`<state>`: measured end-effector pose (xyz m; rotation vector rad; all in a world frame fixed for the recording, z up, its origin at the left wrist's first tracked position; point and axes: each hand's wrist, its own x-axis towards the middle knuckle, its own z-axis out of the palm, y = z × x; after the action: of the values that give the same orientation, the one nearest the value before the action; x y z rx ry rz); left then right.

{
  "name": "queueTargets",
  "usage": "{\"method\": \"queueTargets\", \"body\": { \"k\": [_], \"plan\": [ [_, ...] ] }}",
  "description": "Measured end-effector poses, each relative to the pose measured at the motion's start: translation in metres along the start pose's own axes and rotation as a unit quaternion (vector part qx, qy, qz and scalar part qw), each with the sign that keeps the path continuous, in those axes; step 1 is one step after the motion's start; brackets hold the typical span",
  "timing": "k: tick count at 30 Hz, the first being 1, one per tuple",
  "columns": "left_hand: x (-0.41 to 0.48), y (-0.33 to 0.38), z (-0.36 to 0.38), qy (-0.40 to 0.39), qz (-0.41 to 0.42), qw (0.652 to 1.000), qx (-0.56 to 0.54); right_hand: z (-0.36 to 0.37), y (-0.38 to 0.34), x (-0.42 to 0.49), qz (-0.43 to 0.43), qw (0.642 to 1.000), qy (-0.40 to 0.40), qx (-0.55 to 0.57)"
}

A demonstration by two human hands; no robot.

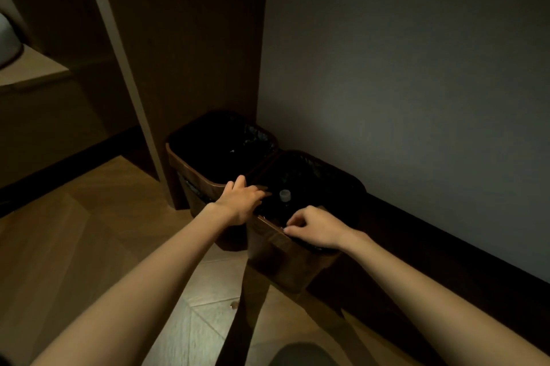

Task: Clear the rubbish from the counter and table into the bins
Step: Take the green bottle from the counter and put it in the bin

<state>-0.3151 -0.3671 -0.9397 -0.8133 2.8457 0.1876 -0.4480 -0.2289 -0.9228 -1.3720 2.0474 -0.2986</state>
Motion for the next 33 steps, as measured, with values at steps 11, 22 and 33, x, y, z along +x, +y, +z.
{"method": "queueTargets", "body": {
  "k": [11,22,33],
  "plan": [
    [0.012,-0.002,-0.026,-0.024,0.059,0.969,0.24,0.01,0.009,-0.013,0.003,0.996,0.083,0.014],
    [0.022,-0.001,-0.021,-0.039,0.071,0.977,0.196,0.001,0.01,-0.022,-0.028,0.994,0.11,-0.005],
    [-0.016,-0.052,0.002,0.145,0.069,0.969,-0.188,-0.001,0.019,-0.031,-0.057,0.991,0.083,0.09]
  ]
}}
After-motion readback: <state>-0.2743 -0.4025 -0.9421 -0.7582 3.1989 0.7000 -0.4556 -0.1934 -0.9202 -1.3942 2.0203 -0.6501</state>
